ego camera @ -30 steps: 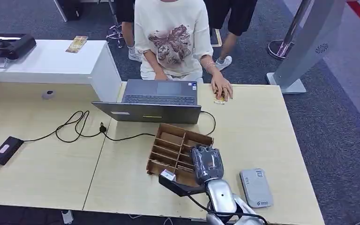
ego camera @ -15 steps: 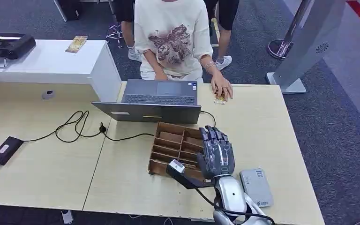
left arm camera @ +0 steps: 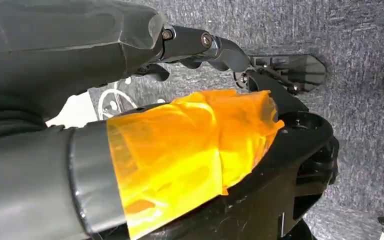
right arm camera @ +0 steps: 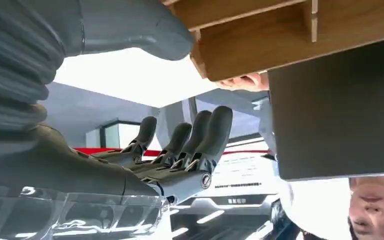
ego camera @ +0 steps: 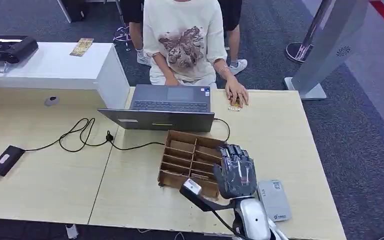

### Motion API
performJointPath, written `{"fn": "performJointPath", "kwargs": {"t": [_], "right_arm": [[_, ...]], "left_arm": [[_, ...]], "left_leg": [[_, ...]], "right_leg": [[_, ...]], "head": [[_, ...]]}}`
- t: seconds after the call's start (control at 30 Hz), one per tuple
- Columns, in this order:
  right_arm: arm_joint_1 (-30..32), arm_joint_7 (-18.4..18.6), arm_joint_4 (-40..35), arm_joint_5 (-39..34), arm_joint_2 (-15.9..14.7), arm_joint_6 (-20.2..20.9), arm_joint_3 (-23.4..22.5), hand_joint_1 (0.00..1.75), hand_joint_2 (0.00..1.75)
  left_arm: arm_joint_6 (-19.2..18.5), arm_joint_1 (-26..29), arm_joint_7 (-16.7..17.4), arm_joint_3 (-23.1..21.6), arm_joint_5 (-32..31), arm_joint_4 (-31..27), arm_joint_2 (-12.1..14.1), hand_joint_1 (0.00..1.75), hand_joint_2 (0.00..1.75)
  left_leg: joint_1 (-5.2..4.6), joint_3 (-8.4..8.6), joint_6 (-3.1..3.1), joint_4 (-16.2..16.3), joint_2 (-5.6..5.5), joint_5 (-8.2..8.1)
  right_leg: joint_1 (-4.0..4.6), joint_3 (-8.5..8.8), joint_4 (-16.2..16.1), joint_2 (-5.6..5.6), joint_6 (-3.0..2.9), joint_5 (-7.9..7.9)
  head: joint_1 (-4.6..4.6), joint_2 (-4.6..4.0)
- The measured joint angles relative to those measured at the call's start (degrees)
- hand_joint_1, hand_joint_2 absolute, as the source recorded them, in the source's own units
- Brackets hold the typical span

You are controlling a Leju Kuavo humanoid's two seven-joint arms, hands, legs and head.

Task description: Pass the card to the sensor for recognition and then transmit it.

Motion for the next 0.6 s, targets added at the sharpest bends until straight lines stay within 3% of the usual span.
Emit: {"fn": "performJointPath", "kwargs": {"t": [0.6], "right_arm": [[2.4,-0.9,-2.4,0.3,-0.8,1.0,3.5,0.66,1.75]], "left_arm": [[0.4,0.0,0.1,0.1,-0.3,0.0,0.0,0.0,0.0]], "left_leg": [[0.01,0.0,0.0,0.0,0.02,0.0]], "right_leg": [[0.0,0.02,0.0,0.01,0.0,0.01]], "head": [[0.02,0.02]]}}
